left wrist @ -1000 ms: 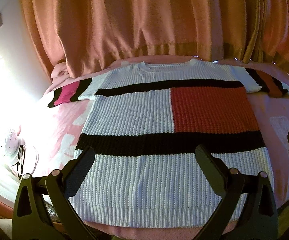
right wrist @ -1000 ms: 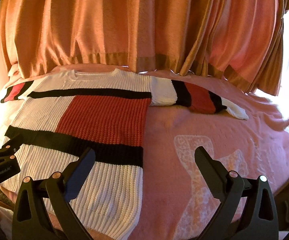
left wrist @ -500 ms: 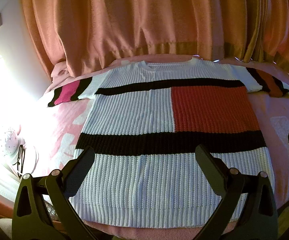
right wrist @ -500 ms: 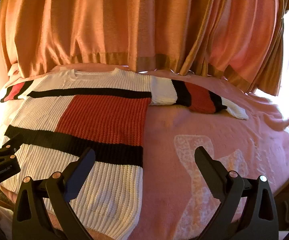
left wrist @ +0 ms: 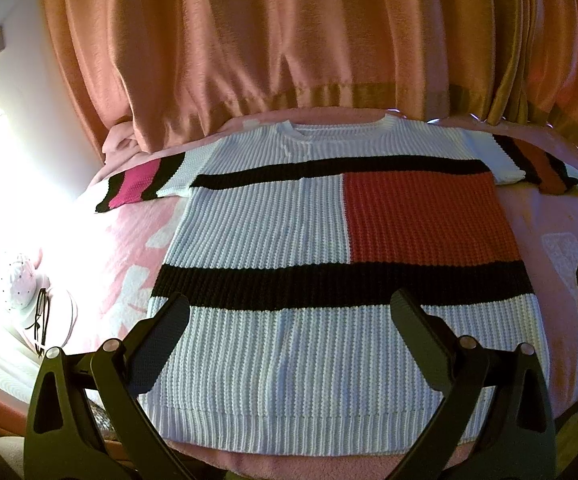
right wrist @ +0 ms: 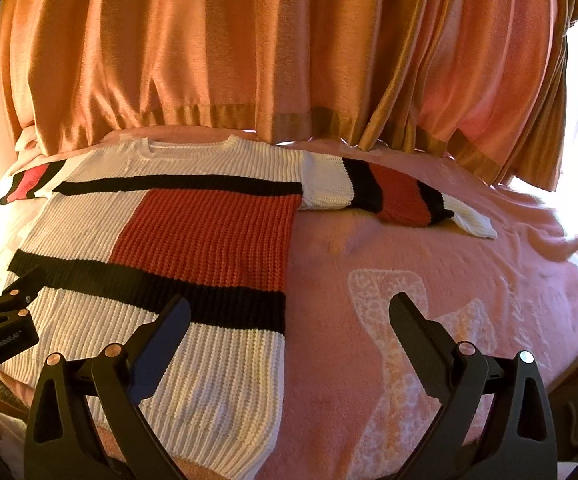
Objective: Fold small clothes
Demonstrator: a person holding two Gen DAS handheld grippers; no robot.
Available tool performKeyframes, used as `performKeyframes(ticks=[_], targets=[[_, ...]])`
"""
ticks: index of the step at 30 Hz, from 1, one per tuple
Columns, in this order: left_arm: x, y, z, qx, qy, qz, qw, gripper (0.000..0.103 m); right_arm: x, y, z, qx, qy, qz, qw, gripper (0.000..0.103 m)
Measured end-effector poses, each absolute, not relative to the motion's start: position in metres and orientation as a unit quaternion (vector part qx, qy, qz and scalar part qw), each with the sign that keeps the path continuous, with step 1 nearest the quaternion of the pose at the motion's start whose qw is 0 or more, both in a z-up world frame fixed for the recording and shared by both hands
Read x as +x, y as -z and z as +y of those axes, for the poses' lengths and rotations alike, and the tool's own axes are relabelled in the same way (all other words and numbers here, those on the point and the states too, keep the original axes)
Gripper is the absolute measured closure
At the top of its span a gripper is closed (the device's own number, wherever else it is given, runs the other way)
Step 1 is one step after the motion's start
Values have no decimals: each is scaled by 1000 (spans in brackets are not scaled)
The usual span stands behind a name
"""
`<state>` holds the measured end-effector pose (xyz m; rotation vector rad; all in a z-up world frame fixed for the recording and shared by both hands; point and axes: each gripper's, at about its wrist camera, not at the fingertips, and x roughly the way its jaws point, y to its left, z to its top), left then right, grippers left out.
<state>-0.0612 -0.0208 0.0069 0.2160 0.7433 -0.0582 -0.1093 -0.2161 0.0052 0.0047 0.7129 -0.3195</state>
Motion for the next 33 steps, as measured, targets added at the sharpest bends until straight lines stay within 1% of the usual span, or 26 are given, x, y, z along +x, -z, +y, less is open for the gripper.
performKeyframes(ticks=[14,18,21,25,27,31,32,33], targets=[[-60,-4,-18,102,30,367,924,5,-107,-3,-218,1,158,349,924,5],[-52,-2,-14,84,37,380,920,5,-96,-5,-244,28,156,356,921,5],[-43,-9,-14,69,43,378,922,5,-85,-21,-292,46,185,349,917,5],[-27,-21,-19,74,27,355,932,5,-69,-35,-379,103,219,347,906,5],[-14,-26,-23,73,28,352,933,5,-55,-28,-424,120,240,359,894,5],[6,-30,-35,84,35,352,932,5,-24,10,-518,178,283,387,859,5],[10,-30,-37,87,38,353,931,5,-19,20,-534,195,289,390,852,7],[15,-29,-40,90,42,355,930,5,-13,30,-549,213,294,391,846,11]])
